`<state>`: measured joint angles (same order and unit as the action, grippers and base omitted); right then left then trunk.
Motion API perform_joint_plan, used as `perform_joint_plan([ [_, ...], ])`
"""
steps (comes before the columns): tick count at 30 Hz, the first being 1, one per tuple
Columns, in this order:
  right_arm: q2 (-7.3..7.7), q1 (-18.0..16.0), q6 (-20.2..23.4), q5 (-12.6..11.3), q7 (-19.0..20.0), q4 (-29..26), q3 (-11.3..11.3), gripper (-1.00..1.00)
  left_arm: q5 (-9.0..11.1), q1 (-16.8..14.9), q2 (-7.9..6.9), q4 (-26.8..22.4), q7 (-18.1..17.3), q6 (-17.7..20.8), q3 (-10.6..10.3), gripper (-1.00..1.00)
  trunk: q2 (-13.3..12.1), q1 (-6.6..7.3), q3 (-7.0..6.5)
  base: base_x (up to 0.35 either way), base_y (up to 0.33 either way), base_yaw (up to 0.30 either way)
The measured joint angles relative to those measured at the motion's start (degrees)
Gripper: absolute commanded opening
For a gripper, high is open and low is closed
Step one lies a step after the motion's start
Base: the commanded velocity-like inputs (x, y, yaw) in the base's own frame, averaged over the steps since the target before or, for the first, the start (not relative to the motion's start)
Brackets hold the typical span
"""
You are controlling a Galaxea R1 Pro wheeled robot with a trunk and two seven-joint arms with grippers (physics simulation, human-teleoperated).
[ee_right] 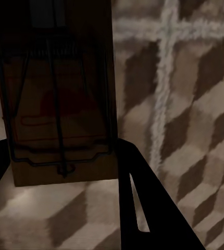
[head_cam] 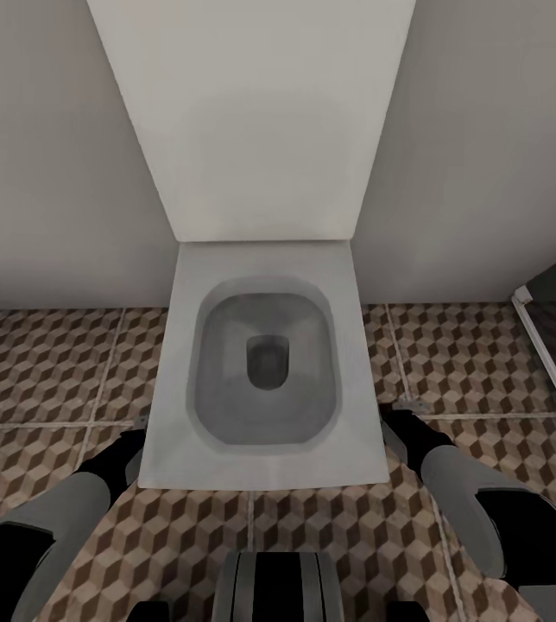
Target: Take the four mousetraps from the cabinet in the bathroom and place them on the bathroom floor. Make sure all four end up on the same floor surface, and ensure that at least two of them are either under or directly next to the same bathroom sink.
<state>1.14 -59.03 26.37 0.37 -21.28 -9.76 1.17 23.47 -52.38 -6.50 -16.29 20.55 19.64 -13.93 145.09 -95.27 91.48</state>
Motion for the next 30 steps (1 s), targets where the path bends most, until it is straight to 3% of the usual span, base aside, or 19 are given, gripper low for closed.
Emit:
perform_joint_plan([
  [9,0.05,0.0,0.2,0.3,0.1,-0.4,-0.1,-1.00,0.0,0.0,0.06,0.0,0.0,0.0,0.0,1.00,0.0,0.00,0.00,0.000,0.000,0.000],
  [30,0.07,0.0,-4.7,0.1,0.5,-0.4,-0.1,-1.00,0.0,0.0,0.22,0.0,0.0,0.0,-0.1,1.00,0.0,0.00,0.00,0.000,0.000,0.000],
])
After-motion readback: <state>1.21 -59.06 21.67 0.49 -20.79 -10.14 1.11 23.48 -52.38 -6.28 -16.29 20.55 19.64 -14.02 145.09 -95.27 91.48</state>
